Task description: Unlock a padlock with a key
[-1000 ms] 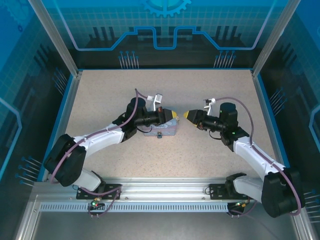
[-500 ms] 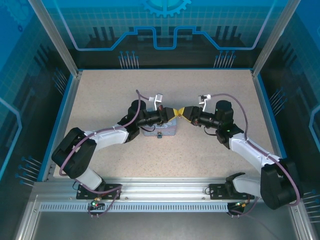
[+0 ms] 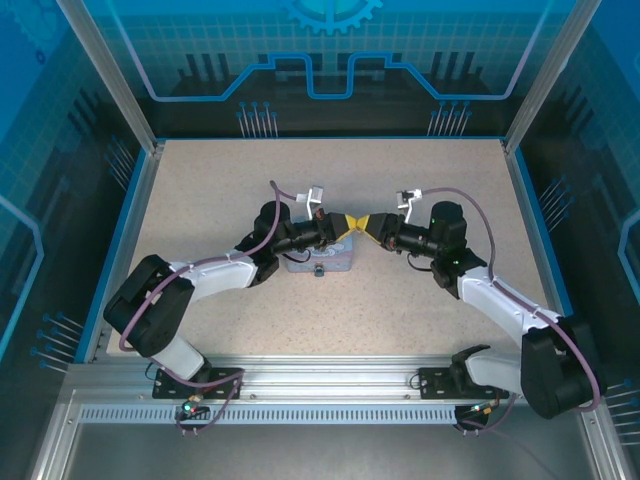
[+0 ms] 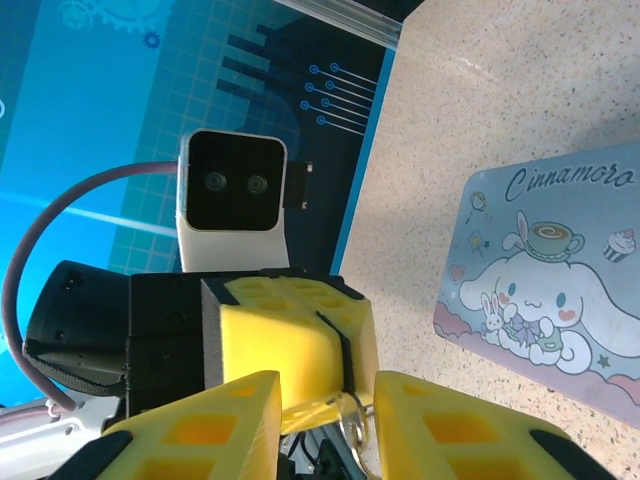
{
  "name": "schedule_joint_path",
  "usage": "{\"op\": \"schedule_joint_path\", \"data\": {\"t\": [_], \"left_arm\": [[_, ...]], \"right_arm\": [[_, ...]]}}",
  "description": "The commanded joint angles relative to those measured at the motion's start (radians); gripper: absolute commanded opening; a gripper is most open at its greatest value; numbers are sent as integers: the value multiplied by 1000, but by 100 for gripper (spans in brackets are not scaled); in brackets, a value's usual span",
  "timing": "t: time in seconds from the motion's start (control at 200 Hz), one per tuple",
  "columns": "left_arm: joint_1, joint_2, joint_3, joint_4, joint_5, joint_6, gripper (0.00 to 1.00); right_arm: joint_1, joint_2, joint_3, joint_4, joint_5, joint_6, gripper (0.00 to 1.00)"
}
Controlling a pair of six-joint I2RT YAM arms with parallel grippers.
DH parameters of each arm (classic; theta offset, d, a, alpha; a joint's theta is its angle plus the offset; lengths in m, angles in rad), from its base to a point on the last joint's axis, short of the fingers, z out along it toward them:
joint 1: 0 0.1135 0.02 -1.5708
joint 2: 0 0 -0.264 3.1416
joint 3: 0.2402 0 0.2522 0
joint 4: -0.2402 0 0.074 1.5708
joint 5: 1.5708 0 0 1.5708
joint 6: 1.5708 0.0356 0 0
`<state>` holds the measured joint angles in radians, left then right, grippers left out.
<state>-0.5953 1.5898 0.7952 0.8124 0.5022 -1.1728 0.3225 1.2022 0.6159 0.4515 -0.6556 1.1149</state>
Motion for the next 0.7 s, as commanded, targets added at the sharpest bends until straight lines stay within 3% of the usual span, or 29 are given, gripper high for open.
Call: {"op": "schedule_joint_path", "data": {"t": [0.0,0.695], "left_arm": [[10,-4,6,19,-8,10,0],[14,0,18,5,7,14,0]], "right_arm": [[13,-13,-20,18,1,-7,28],[21,17,-1,25,-44,-15,17]]}}
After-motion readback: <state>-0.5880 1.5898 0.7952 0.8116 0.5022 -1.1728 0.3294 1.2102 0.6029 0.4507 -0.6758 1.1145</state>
